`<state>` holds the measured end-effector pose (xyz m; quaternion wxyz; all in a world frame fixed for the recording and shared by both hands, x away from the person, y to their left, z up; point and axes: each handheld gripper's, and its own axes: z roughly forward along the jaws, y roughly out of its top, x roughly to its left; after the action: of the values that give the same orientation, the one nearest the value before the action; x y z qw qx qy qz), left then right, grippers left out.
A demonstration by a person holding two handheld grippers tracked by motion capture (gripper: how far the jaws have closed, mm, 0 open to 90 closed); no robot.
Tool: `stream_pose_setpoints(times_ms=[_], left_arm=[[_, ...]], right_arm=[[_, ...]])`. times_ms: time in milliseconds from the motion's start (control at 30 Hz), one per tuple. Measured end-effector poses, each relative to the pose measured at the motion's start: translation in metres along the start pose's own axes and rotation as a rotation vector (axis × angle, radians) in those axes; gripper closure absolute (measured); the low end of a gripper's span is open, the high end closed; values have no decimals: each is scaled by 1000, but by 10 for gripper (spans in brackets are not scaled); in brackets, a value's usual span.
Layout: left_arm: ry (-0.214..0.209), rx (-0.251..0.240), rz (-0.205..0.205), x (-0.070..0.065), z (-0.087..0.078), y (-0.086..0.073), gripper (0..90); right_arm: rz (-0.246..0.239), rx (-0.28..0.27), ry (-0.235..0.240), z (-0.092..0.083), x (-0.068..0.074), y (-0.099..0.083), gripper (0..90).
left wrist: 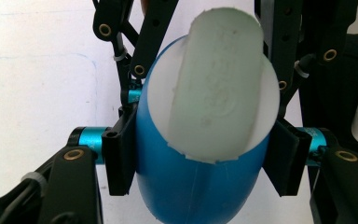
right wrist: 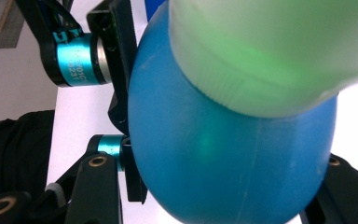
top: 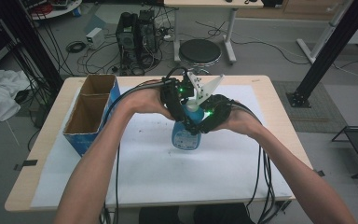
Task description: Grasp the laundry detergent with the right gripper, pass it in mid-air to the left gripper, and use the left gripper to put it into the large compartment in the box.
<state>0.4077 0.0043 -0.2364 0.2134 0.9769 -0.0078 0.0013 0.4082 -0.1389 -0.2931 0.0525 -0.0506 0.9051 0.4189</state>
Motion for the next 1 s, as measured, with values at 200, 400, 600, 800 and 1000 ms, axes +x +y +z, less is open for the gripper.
stream_pose_setpoints(times_ms=[200, 400, 600, 800, 1000], left_arm=[[6, -1, -5, 0, 0, 0, 371], [7, -9, -7, 0, -1, -1, 371], [22, 0, -11, 0, -3, -4, 371], [23, -8, -11, 0, -7, -6, 371], [24, -13, -13, -2, -10, -7, 371]], right_arm=[[11, 5, 0, 0, 1, 0, 438], [-29, -64, 25, 2, -5, 1, 426], [29, -45, 0, -4, -4, -1, 410], [266, 104, 11, -13, 11, -1, 364], [257, 110, 25, -10, 12, -1, 338]])
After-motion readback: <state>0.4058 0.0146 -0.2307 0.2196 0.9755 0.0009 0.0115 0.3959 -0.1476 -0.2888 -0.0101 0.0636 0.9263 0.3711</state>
